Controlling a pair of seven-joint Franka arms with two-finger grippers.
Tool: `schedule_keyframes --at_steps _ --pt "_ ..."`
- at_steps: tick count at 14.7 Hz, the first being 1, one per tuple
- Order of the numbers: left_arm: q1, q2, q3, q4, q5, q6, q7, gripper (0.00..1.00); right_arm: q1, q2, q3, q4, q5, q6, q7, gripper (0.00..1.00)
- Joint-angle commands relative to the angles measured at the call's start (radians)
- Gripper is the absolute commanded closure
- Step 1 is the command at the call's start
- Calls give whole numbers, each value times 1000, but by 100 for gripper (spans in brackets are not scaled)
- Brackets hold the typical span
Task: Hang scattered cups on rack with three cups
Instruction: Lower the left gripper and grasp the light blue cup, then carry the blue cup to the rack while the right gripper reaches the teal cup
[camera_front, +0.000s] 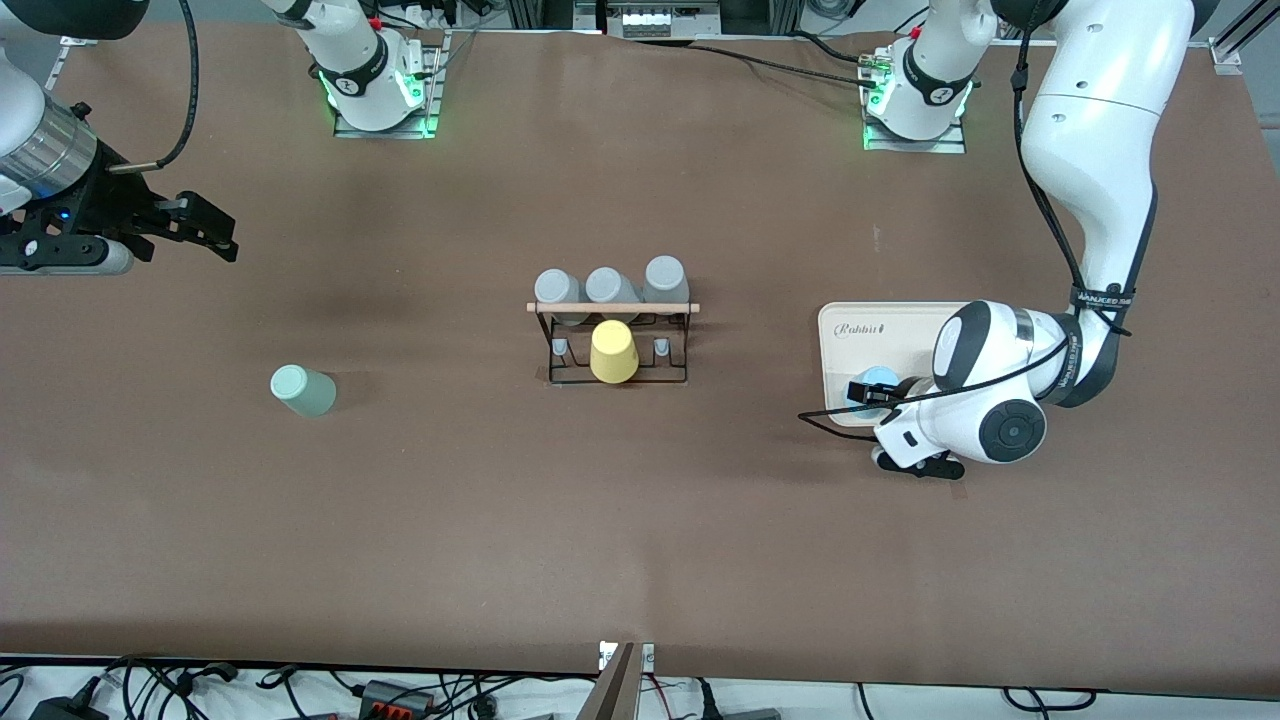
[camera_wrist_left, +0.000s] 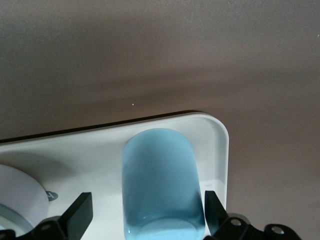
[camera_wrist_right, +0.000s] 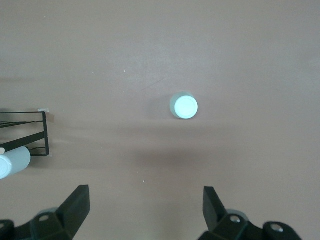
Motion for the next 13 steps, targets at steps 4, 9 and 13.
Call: schedule_keyframes --at_steps 4,9,13 --pt "-12 -17 -19 13 -12 -3 22 94 17 3 4 18 8 -22 4 0" --pt "-15 -23 -62 71 -14 -8 13 99 15 24 4 18 8 -14 2 0" --pt "-66 -23 -110 177 -29 -13 -25 99 12 51 2 13 2 1 -15 0"
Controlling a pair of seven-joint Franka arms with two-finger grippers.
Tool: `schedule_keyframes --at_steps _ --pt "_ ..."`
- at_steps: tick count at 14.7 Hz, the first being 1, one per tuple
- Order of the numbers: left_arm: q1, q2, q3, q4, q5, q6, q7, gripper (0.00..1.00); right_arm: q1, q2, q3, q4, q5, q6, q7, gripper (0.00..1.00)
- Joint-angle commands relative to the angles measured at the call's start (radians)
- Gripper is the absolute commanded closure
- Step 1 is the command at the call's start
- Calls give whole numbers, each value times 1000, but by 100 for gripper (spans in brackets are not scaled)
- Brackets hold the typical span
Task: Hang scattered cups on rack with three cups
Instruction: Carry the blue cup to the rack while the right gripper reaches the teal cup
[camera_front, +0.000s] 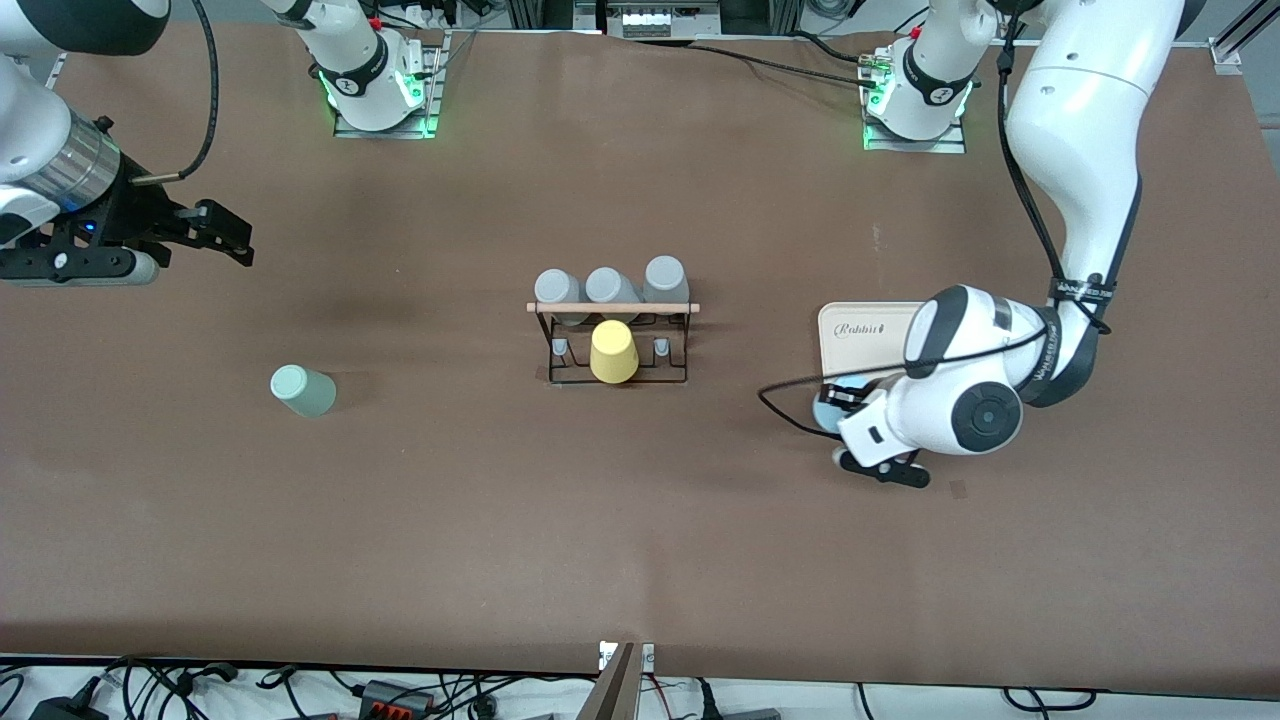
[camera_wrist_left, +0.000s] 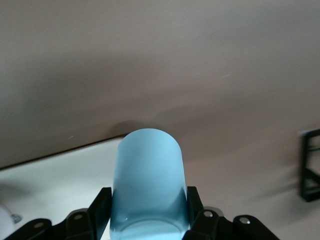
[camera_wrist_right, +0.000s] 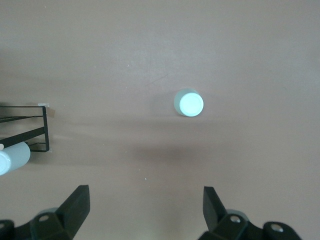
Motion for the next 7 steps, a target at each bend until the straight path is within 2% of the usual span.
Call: schedule_keyframes --at_steps 1,2,4,7 --pt "-40 -13 -16 65 -79 -14 -86 99 -1 35 -2 13 2 15 -15 0" --pt "-55 -13 -29 88 -135 -14 -169 99 -3 62 -2 13 2 33 -15 0" --pt "-103 -12 -35 165 -164 -14 -312 99 -7 122 -5 10 1 83 -16 0" --pt "-147 -12 -37 203 -220 -14 -494 99 -35 220 -8 -8 -21 186 -16 0"
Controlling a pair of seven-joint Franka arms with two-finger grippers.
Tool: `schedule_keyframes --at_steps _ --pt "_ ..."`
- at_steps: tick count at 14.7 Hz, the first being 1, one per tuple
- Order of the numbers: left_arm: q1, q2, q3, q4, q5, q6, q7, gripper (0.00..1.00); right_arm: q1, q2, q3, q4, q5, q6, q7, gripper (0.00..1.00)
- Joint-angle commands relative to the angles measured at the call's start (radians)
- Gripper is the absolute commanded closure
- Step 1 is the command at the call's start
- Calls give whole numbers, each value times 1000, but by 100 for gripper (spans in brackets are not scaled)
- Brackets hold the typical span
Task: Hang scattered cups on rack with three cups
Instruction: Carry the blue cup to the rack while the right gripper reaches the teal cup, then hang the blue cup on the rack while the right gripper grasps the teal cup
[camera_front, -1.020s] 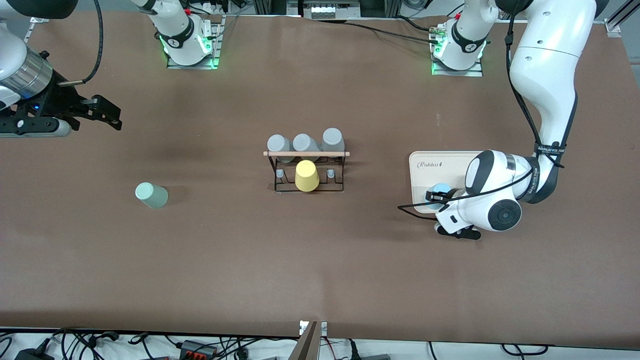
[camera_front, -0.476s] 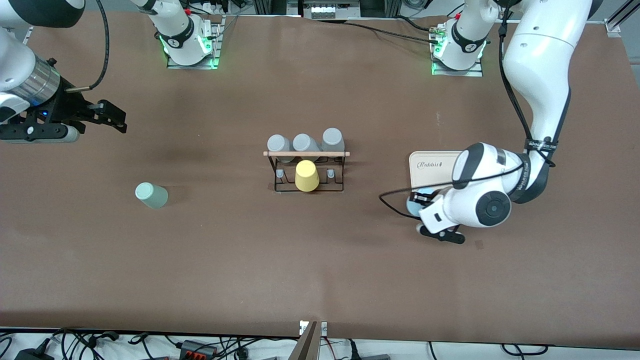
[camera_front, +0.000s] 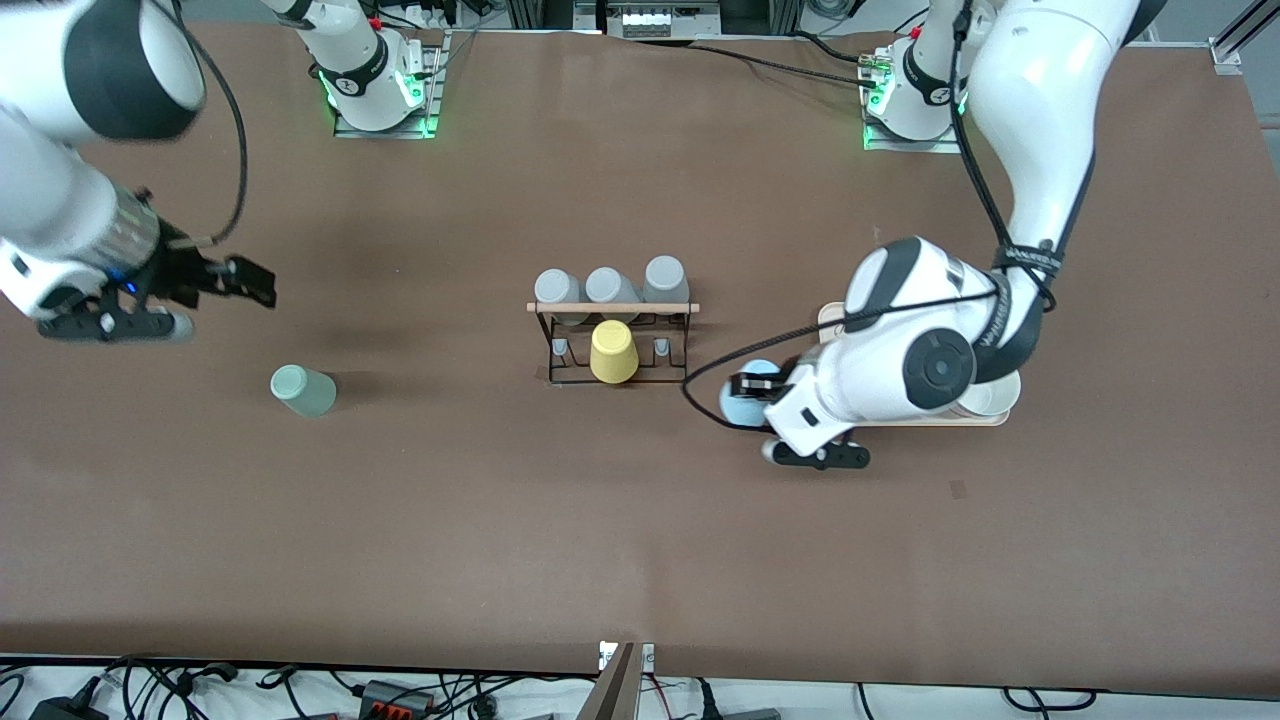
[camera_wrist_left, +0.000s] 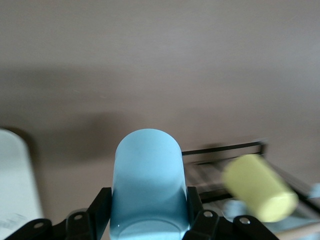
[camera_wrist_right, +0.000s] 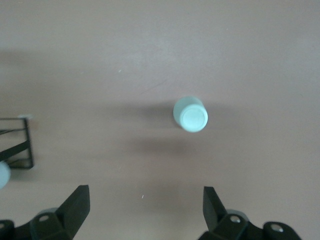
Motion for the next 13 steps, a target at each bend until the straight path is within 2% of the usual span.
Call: schedule_keyframes --at_steps 1,4,6,8,13 --pt "-36 1 3 33 -44 -15 -166 99 -38 99 1 1 -12 85 -16 0" --pt "-80 1 3 36 -46 -15 -267 99 -46 193 -1 -3 -46 166 -16 0" --pt "-88 3 1 36 -62 -15 -278 99 -53 228 -1 -44 -84 259 -16 0" --pt "-90 3 3 33 -114 -19 -289 99 -58 239 -1 -115 -104 373 -21 0" --pt "-133 17 14 17 -69 -45 -289 97 -86 260 -1 -225 -113 528 -51 0"
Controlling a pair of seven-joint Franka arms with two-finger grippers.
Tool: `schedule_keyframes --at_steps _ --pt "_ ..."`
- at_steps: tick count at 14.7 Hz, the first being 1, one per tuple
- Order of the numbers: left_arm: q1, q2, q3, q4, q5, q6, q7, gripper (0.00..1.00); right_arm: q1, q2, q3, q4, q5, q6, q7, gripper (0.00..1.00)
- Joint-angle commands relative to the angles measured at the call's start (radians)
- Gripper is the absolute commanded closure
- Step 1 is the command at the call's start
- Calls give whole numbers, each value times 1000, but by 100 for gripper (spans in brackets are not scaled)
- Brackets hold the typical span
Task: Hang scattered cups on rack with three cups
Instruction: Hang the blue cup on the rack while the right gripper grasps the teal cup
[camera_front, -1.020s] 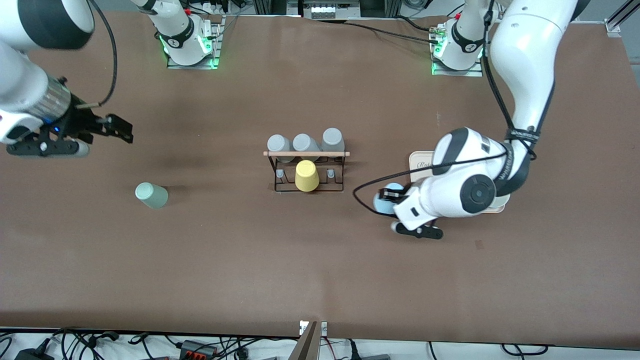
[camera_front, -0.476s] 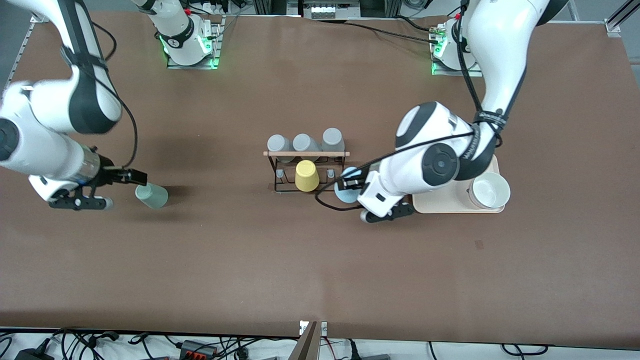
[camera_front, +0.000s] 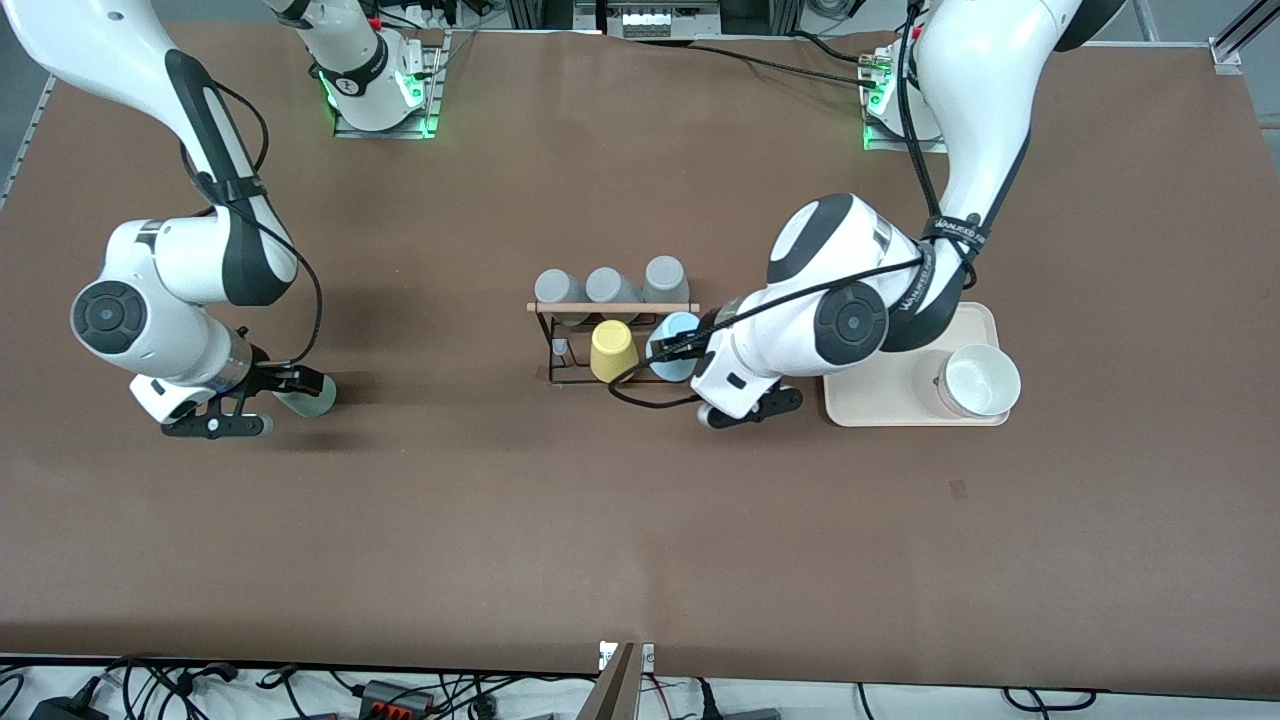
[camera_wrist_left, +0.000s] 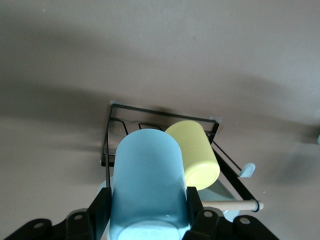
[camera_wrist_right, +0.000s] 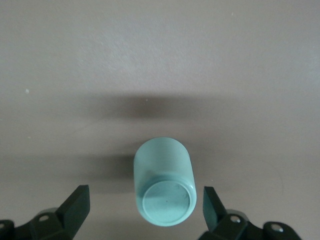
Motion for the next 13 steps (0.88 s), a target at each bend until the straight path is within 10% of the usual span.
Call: schedule_keyframes --at_steps 1,6,8,10,13 --pt "-28 25 12 0 35 -5 -20 97 -22 -13 5 -69 -8 86 -33 0" --pt "-42 62 15 2 40 9 -32 90 -26 -12 5 -125 -8 163 -40 0" --pt "-41 71 15 0 42 32 -29 4 -28 -10 5 -125 -8 164 -51 0" --pt "-29 53 35 8 74 27 -25 0 -31 -4 5 -120 -8 166 -77 2" --pt "10 -9 50 12 323 23 -22 0 -31 -4 5 -119 -10 164 -79 33"
